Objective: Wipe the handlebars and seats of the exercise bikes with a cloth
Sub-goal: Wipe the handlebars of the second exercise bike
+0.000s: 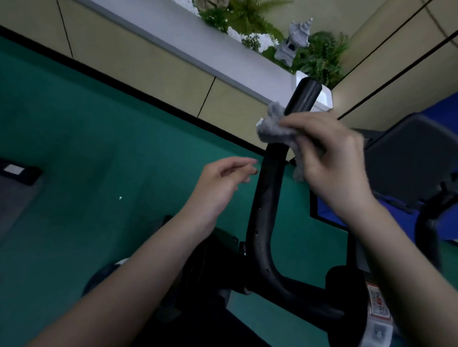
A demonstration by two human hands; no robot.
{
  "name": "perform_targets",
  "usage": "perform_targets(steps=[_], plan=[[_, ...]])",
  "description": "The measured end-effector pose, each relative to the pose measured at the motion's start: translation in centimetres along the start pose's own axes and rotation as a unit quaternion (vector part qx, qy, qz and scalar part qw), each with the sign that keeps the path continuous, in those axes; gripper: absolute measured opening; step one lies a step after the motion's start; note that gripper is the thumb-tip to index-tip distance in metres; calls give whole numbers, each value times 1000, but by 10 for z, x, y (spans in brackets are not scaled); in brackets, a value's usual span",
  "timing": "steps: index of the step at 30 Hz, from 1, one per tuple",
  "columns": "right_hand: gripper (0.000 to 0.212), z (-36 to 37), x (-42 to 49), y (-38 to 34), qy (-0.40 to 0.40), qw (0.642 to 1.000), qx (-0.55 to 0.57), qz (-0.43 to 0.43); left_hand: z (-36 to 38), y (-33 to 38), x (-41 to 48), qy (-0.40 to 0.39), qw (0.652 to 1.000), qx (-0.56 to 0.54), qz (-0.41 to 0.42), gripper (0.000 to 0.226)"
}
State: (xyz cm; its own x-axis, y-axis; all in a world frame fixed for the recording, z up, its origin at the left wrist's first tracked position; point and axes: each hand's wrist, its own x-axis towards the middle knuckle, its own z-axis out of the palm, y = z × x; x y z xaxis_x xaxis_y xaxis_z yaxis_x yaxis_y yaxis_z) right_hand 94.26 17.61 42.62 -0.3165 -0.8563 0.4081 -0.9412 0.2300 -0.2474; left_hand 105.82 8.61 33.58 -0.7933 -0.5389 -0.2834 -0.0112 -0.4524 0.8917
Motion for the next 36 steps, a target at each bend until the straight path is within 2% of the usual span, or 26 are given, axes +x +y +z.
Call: perform_targets(steps=[4, 7, 9, 13, 18, 20, 24, 28, 31, 34, 36], plan=[[27, 10, -31, -13, -26, 999, 30, 35, -2, 14, 15, -18, 998, 31, 44, 21], [29, 3, -40, -18, 45, 989, 70, 121, -3, 25, 32, -33, 986, 119, 109, 26], [31, 3, -43, -23, 113, 973, 69, 189, -5, 31, 43, -35, 952, 232, 194, 27], [32, 16, -45, -41, 155, 935, 77, 310, -17, 44, 68, -110, 832, 404, 363, 28], [33, 15, -46, -50, 245, 839, 65, 483, -28, 72, 100, -176, 684, 485, 516, 27], [32, 17, -35, -52, 251, 816, 36, 519, -23, 85, 112, -211, 617, 502, 568, 28], [27, 36, -6, -58, 222, 803, 14, 553, 2, 101, 130, -275, 493, 514, 646, 30], [21, 46, -8, -81, 219, 767, 19, 603, 20, 101, 146, -347, 406, 515, 670, 36], [19, 50, -16, -97, 251, 740, -10, 624, 29, 95, 154, -366, 389, 493, 687, 41], [20, 62, -8, -100, 298, 716, -41, 630, 32, 91, 159, -358, 402, 455, 710, 39], [21, 71, 6, -95, 325, 714, -63, 617, 32, 89, 161, -353, 414, 435, 717, 37]])
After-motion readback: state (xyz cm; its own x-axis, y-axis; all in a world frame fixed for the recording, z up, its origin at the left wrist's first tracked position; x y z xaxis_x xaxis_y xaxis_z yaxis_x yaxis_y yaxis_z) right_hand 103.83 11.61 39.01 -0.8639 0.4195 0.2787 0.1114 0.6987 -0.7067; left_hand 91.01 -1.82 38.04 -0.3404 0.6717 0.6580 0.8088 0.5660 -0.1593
